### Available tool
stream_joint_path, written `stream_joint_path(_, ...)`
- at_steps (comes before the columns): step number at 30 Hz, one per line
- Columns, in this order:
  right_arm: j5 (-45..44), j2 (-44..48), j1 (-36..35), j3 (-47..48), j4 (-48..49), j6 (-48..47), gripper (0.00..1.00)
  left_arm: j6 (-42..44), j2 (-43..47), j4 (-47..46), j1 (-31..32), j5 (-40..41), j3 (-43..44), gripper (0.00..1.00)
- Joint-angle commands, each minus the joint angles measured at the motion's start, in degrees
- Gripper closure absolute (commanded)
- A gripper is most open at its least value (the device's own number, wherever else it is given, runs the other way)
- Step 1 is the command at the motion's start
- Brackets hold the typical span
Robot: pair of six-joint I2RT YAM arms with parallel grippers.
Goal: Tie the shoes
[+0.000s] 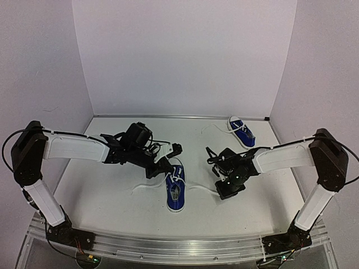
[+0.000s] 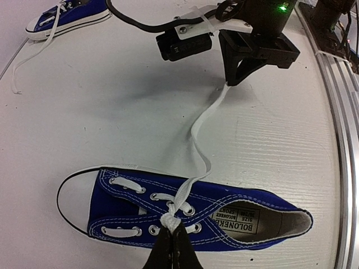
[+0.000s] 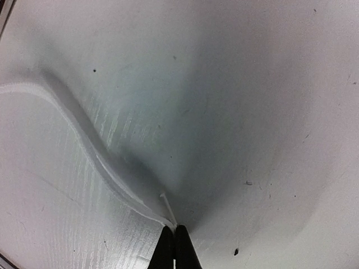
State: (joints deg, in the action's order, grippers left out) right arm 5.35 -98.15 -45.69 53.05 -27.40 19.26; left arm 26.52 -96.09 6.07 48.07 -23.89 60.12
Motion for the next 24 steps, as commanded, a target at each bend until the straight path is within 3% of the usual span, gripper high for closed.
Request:
stream_joint_path(1,-3.6,2.3,0.8,4.6,-1.6,-0.9,1.0,0.2,0.6,-3.0,0.5,0.1,-0.6,1.0)
stream_joint_path(9,-0.5,1.2,4.8,21.6,0.7,-5.4,1.0,2.3,1.6,-5.6,1.3,1.0,-2.4,1.0)
stream_joint_path(15,12.3,-12.1,4.8,42.4,1.8,-8.3,1.0,3.7,2.2,-7.5,2.4,1.5,-3.1,1.0)
stream_joint_path(21,27.3,-26.5,2.7,62.6,2.1,-5.3,0.99,3.8,3.6,-8.7,3.0,2.6,-4.5,1.0)
stream_joint_path(24,32.3,-31.2,0.7,68.1,1.9,-3.5,0.88,3.6,3.9,-8.8,3.0,2.8,-4.9,1.0)
